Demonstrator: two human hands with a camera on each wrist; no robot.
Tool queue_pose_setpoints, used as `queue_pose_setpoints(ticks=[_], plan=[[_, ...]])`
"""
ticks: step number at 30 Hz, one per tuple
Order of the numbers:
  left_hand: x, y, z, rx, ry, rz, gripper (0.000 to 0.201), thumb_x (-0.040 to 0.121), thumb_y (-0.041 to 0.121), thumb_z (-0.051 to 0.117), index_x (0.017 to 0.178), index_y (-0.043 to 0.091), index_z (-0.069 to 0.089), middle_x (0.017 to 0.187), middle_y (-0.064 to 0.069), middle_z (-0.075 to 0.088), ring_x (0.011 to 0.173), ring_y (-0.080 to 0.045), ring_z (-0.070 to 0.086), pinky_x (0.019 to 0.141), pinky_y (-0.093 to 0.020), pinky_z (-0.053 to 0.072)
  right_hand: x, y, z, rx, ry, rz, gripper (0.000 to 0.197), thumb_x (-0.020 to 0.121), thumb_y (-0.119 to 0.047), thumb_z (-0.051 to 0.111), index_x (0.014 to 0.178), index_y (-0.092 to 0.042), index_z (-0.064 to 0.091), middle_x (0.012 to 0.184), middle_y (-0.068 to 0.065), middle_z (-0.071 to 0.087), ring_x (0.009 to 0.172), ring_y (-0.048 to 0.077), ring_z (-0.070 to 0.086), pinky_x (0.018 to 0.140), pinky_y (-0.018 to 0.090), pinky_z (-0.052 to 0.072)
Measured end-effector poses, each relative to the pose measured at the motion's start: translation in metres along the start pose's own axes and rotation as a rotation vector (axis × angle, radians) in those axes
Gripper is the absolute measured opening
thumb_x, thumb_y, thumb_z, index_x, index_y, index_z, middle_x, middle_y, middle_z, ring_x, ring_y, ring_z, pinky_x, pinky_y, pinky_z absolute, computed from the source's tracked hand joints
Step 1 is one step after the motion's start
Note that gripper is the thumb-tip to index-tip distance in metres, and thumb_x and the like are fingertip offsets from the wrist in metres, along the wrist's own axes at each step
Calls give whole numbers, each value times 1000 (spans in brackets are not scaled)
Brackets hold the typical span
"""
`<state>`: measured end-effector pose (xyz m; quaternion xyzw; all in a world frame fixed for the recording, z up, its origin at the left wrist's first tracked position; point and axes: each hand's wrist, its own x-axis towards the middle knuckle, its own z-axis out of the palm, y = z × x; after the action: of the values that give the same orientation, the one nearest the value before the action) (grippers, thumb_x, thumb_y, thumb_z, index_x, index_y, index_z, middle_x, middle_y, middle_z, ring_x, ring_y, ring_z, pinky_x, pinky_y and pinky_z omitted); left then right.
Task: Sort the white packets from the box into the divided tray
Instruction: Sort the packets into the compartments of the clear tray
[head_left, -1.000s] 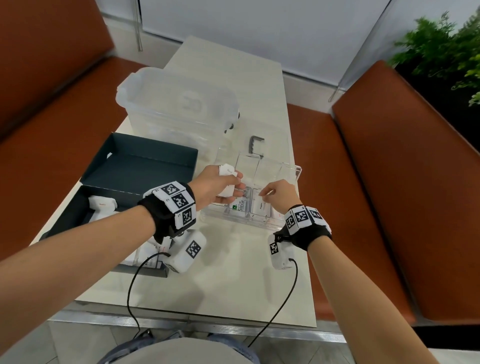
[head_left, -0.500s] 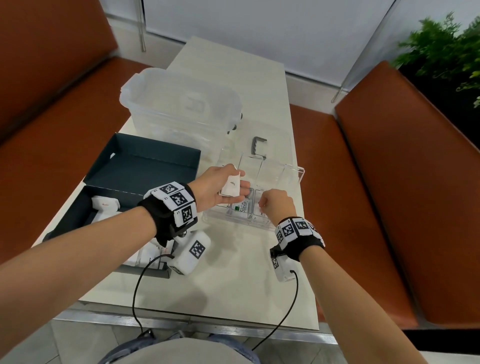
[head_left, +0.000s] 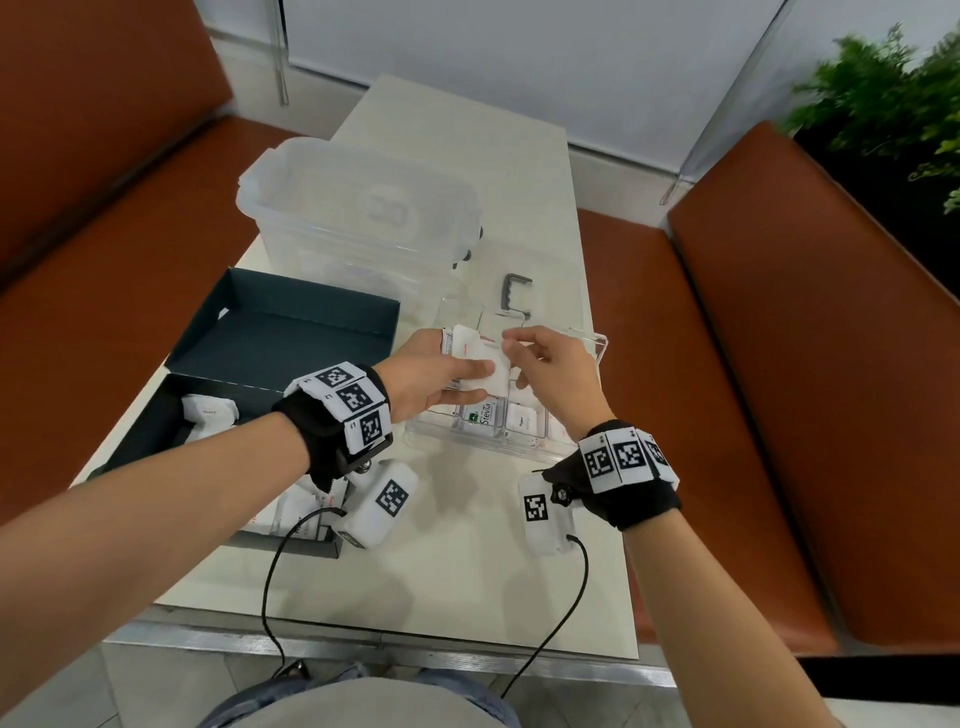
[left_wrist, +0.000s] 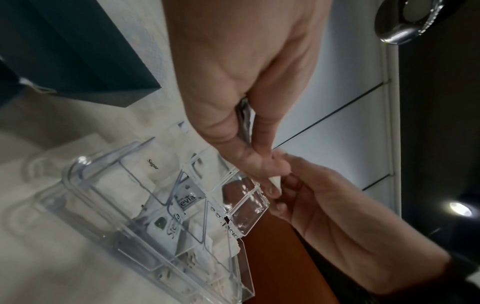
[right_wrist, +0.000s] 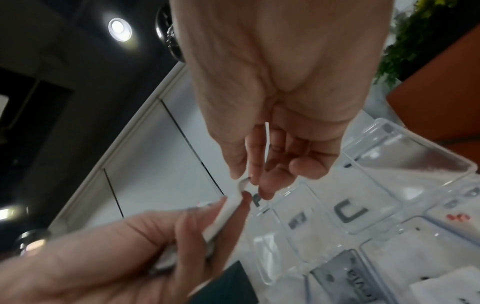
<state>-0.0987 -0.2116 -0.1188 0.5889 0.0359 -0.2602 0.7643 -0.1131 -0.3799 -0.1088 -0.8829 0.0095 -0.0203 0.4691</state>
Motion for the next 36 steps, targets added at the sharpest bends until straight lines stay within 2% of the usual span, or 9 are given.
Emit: queue_pose_setpoints(ticks=[4,10,14,18,23,27,31,34,36], plan=[[1,1,2,118,35,72,30,77,6,78,105,7,67,94,-6,72,82,-14,69,58,-21,55,-1,-9,-5,134,-39,49,10,87,-13,68,95,-9,69,67,2,67,55,7,60,56,20,48],[-1,8,-1,-73,94,98,22,81,2,73,99,11,65,83,-5,75,73,-14,73,56,-18,54,-2,-20,-10,590,33,251,6,90,4,56,86,-1,56,79,16,64,64,23,69,58,28,57],[-1,13,-10,-67,181,123,15,85,2,70,97,9,65,77,-6,68,61,-10,67,52,-17,52,-4,-22,-8,364,-210,266,11,87,-7,66,93,-2,57,86,17,69,64,18,67,58,24,54],[-3,17,-21,198,139,105,13,85,3,71,95,9,66,68,-5,62,53,-8,59,50,-19,51,7,-25,2,149,-120,191,27,86,-27,69,110,-15,62,88,2,69,65,8,61,54,19,47],[-7,22,-31,257,174,107,7,89,6,67,95,9,67,74,-6,64,54,-9,59,49,-18,50,20,-24,24,22,-130,145,18,81,-14,72,98,-17,67,89,10,69,67,11,56,56,19,40],[-12,25,-45,141,225,86,14,92,7,63,106,4,63,90,-12,66,58,-12,54,50,-17,49,27,-16,44,-107,-102,184,29,81,-10,69,109,-14,63,108,12,64,76,18,61,65,27,50],[-20,23,-56,70,230,67,20,92,9,64,111,2,62,89,-12,66,57,-11,55,52,-18,50,29,-13,66,-270,-155,182,26,85,-3,60,111,-6,64,118,17,61,102,32,64,88,42,53],[-23,19,-61,56,239,65,15,92,9,64,106,4,62,88,-11,67,54,-9,57,53,-18,50,29,-10,78,-323,-180,190,26,87,0,54,110,-4,66,110,20,66,95,32,67,87,41,54],[-24,17,-64,47,250,60,18,92,9,64,108,3,62,88,-11,68,53,-8,59,53,-19,51,27,-7,83,-338,-176,198,26,88,1,53,110,-4,66,104,21,68,79,28,68,75,37,57]])
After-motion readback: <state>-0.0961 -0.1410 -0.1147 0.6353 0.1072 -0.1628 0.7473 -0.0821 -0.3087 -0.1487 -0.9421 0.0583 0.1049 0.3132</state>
